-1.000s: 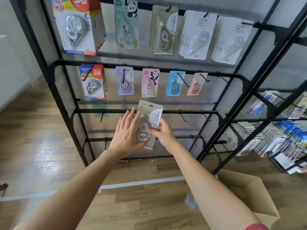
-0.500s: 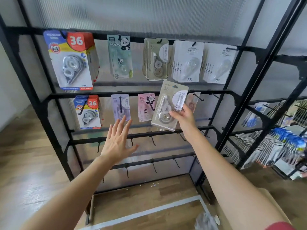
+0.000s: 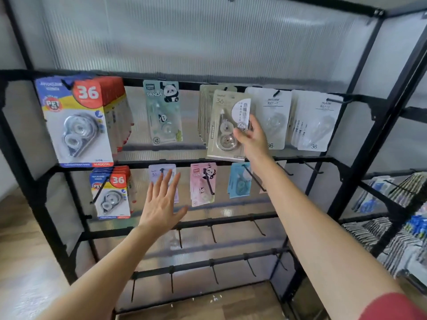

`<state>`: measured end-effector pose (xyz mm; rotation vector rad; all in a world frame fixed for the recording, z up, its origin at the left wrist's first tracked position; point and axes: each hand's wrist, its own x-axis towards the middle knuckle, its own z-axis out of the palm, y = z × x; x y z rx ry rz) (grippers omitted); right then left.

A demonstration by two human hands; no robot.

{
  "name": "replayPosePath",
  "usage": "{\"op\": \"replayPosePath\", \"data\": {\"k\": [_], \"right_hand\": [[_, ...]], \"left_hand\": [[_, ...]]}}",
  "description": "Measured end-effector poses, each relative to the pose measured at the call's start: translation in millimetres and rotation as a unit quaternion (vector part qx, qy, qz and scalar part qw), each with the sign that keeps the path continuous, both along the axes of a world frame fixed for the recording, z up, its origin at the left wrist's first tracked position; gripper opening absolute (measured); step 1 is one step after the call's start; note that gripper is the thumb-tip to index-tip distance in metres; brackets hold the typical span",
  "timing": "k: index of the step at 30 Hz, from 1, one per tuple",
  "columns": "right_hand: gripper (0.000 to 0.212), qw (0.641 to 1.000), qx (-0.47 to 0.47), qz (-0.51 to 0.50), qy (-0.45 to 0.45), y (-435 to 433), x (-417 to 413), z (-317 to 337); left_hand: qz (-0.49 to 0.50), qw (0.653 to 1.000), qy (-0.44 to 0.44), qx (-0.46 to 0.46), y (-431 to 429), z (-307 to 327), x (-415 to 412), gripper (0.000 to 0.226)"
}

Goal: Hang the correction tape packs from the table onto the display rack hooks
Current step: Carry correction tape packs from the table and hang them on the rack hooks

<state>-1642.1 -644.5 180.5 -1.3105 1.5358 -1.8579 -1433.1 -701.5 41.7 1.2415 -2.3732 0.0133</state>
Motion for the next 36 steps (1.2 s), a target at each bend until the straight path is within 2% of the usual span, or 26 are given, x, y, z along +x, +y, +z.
{"op": "replayPosePath", "data": {"k": [3,8,11,14,18,20,22,27,30,34,36], "right_hand": [[0.056,1.0,-0.017,0.008,-0.006,-16.6,-12.7,4.2],[0.058,0.999,-0.022,0.047,-0.009,-34.5,-25.9,-1.5],[0.058,0.998,-0.027,0.056,-0.006,-46.0,-32.5,-5.9],[0.044,0.997,-0.034,0.067,-0.003,-56.6,-32.7,-4.6],[0.042,0.999,-0.018,0.044,0.001,-67.9,-33.0,-15.8],[0.035,1.0,-0.02,0.02,0.008,-70.3,-34.2,-20.7],[0.035,0.999,-0.033,-0.011,0.037,-70.2,-34.5,-22.6],[0.061,0.985,0.002,-0.084,0.149,-64.7,-37.2,-35.4],[0.067,0.977,-0.003,-0.097,0.192,-57.1,-38.3,-51.5],[0.071,0.95,-0.013,-0.109,0.292,-40.9,-35.4,-78.9],[0.074,0.932,0.026,-0.094,0.35,-30.6,-33.5,-91.8]], "left_hand": [[0.039,0.998,-0.046,-0.019,-15.2,4.6,-13.4,0.08],[0.043,0.995,-0.005,-0.092,-26.6,0.0,-23.5,0.074],[0.066,0.993,0.011,-0.096,-29.0,-6.6,-23.4,0.071],[0.072,0.991,0.0,-0.117,-30.3,-13.1,-19.0,0.07],[0.082,0.991,-0.01,-0.107,-31.4,-15.2,-18.6,0.07],[0.086,0.99,-0.012,-0.11,-32.4,-16.3,-18.4,0.071],[0.087,0.99,-0.019,-0.109,-33.3,-18.7,-17.5,0.072],[0.101,0.992,-0.012,-0.08,-31.0,-23.1,-19.3,0.075],[0.099,0.992,-0.002,-0.077,-28.2,-24.6,-18.1,0.075],[0.071,0.992,0.016,-0.1,-14.9,-31.3,-13.5,0.084],[0.068,0.993,0.024,-0.096,-0.2,-37.8,-10.7,0.084]]}}
